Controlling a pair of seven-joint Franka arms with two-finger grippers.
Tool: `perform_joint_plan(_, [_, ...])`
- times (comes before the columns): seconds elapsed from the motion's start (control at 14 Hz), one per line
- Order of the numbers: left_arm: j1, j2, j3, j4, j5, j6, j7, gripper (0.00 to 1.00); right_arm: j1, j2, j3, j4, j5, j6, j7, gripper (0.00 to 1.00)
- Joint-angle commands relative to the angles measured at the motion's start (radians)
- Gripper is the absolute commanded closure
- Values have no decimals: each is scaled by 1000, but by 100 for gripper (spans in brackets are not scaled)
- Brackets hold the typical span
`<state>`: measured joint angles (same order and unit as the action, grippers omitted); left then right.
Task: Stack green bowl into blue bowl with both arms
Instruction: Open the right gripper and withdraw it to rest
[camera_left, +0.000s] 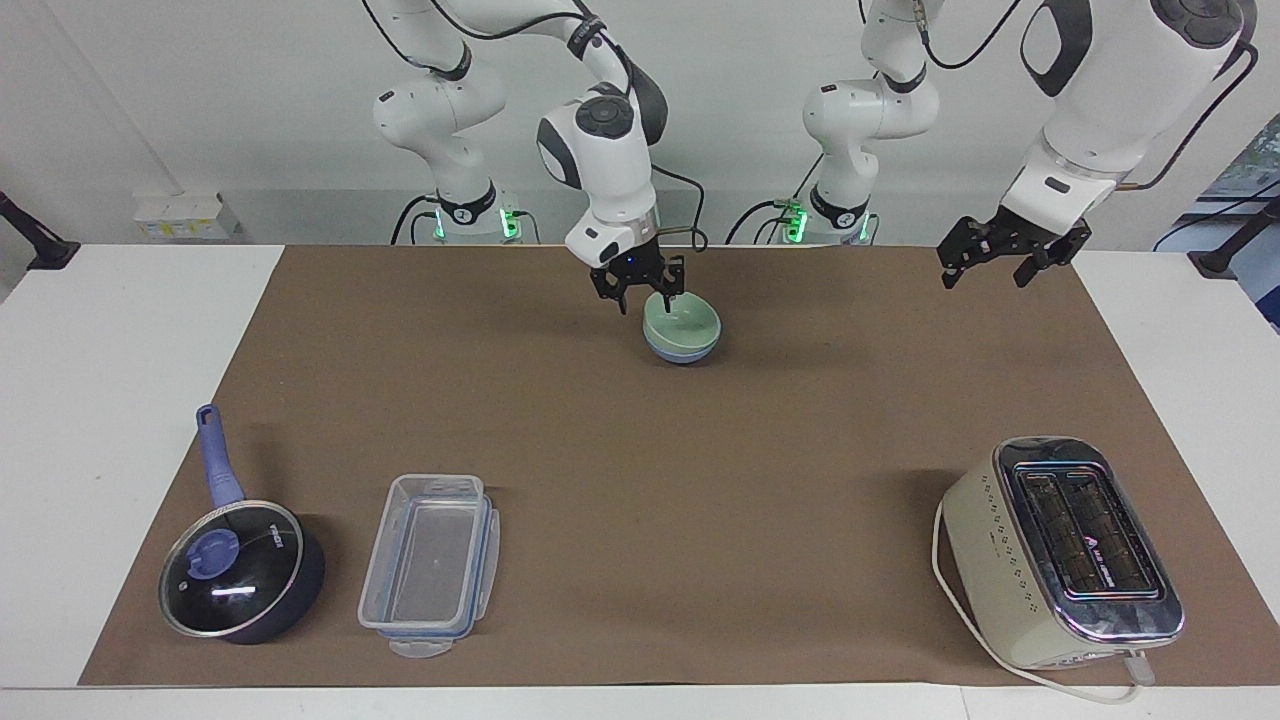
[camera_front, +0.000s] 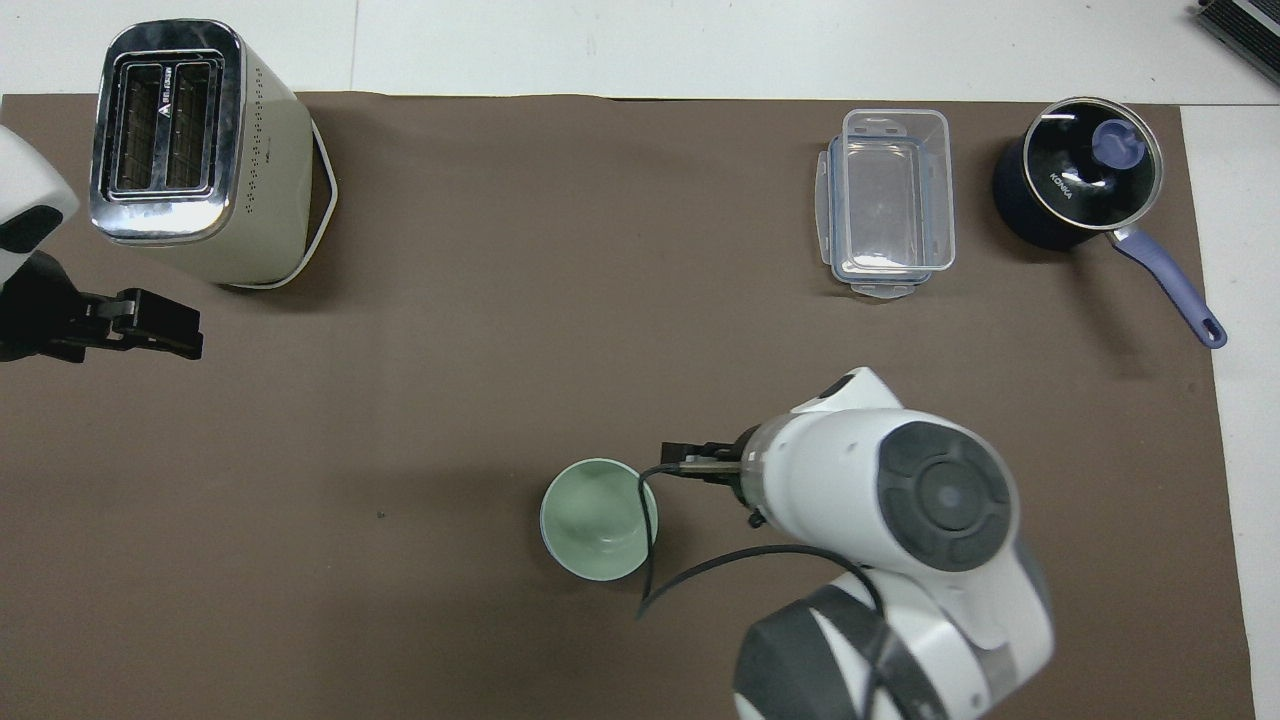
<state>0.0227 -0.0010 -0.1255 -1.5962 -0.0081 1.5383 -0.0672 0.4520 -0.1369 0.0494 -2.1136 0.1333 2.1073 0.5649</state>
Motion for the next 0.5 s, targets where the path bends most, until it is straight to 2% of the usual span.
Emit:
perform_joint_plan(0.0, [3,1,-5,9,20,-15,-5,0,-135,-90,1,1,-17,-84,-115,0])
perform_joint_plan(0.21, [3,1,-5,9,20,-15,-5,0,-286,-73,1,156,-56,-250,-197,0])
perform_joint_plan(0.43, [3,1,-5,9,20,-15,-5,0,-363,-40,1,303,-139,-329,-223,0])
